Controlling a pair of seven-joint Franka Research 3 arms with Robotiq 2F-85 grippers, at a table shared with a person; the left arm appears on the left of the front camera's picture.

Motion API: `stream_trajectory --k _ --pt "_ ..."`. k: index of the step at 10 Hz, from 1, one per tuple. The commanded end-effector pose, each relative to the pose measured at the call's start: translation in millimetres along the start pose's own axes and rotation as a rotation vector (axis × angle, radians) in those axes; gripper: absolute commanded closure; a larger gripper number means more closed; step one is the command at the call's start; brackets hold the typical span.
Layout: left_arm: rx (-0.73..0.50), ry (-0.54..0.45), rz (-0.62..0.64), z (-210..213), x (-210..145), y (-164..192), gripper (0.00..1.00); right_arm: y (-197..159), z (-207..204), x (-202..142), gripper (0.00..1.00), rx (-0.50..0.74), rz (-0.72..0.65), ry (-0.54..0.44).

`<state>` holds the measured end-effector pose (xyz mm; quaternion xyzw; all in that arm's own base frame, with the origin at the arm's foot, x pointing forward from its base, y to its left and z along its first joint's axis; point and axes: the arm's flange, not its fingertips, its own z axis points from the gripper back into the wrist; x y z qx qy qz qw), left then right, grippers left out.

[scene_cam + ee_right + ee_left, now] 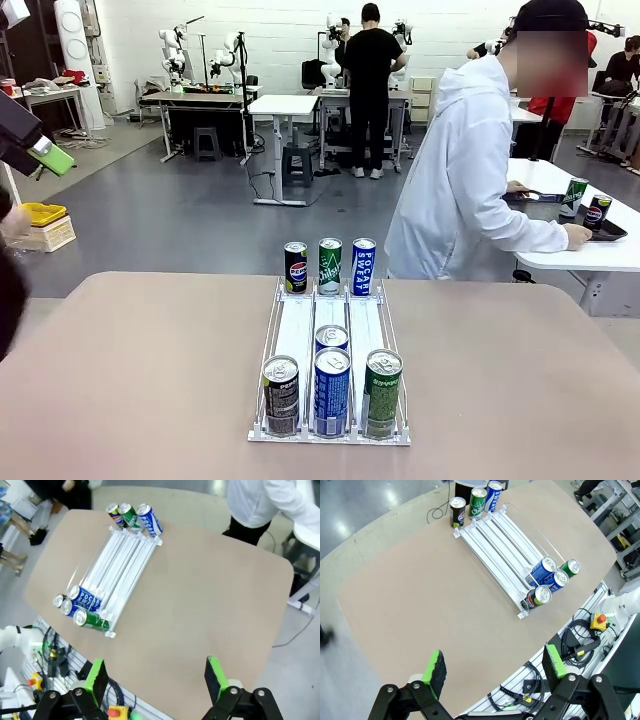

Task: Retrieve and hand over the desired beverage to the person.
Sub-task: Place the picked can on the Handle tray extended by the person.

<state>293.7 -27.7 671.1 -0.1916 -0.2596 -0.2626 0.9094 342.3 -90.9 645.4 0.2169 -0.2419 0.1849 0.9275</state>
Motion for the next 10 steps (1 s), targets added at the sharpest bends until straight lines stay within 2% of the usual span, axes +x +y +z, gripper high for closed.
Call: stream_trajectory --k 1,10 --pt "-0.006 -0.012 0.005 -1.3 0.9 -1.2 0.00 -8.4 -1.0 -4.2 0.00 0.013 -0.018 -0.003" --pt "-0.006 -0.012 0.005 -1.3 0.9 -1.2 0.00 -8.4 -1.0 -4.2 0.00 0.013 -0.018 -0.003"
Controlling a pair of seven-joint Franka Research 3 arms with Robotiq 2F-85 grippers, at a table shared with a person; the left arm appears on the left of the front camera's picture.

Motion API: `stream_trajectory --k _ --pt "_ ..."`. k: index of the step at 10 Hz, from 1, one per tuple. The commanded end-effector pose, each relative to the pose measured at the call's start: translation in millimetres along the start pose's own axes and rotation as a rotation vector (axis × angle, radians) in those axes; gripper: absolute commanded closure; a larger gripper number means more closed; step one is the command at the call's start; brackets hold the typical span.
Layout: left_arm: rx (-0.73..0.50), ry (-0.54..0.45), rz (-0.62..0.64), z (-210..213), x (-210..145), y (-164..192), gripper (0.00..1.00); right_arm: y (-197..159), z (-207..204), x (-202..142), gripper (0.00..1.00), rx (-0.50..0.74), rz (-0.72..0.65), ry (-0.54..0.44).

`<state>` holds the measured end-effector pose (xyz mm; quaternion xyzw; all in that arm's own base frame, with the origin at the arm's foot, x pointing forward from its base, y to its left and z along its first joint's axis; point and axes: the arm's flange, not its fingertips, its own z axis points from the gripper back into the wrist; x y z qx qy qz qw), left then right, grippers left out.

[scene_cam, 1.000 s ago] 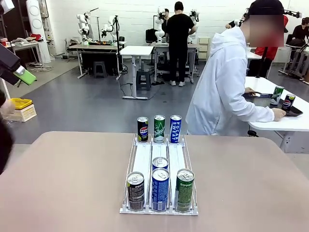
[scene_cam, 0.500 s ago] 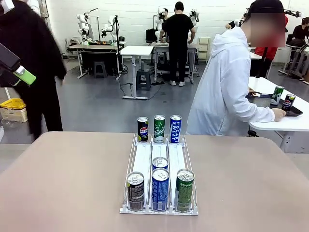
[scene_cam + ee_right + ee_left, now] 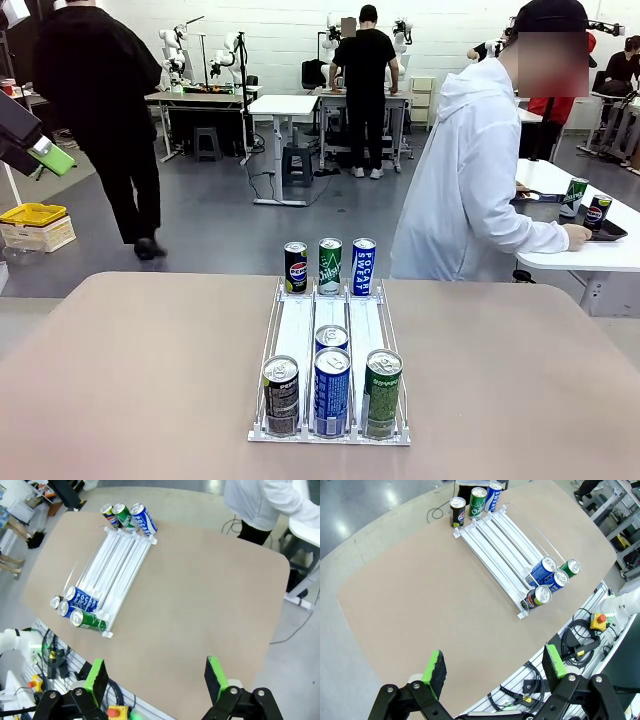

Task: Retrieve and hand over the desired beverage to the person.
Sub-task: Place the picked can on the Handle tray extended by the person.

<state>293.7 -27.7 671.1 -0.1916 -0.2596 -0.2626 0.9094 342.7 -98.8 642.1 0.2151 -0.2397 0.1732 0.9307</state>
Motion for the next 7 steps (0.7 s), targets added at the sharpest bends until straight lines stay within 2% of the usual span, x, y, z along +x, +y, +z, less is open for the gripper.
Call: stream_trajectory --k 1,7 --pt "-0.006 -0.012 0.005 -1.3 0.9 -1.2 0.00 -0.6 -2.1 -0.9 0.00 0.023 0.005 -0.004" --pt "-0.006 -0.012 0.005 -1.3 0.9 -1.2 0.00 -0.6 -2.1 -0.9 0.00 0.023 0.005 -0.004"
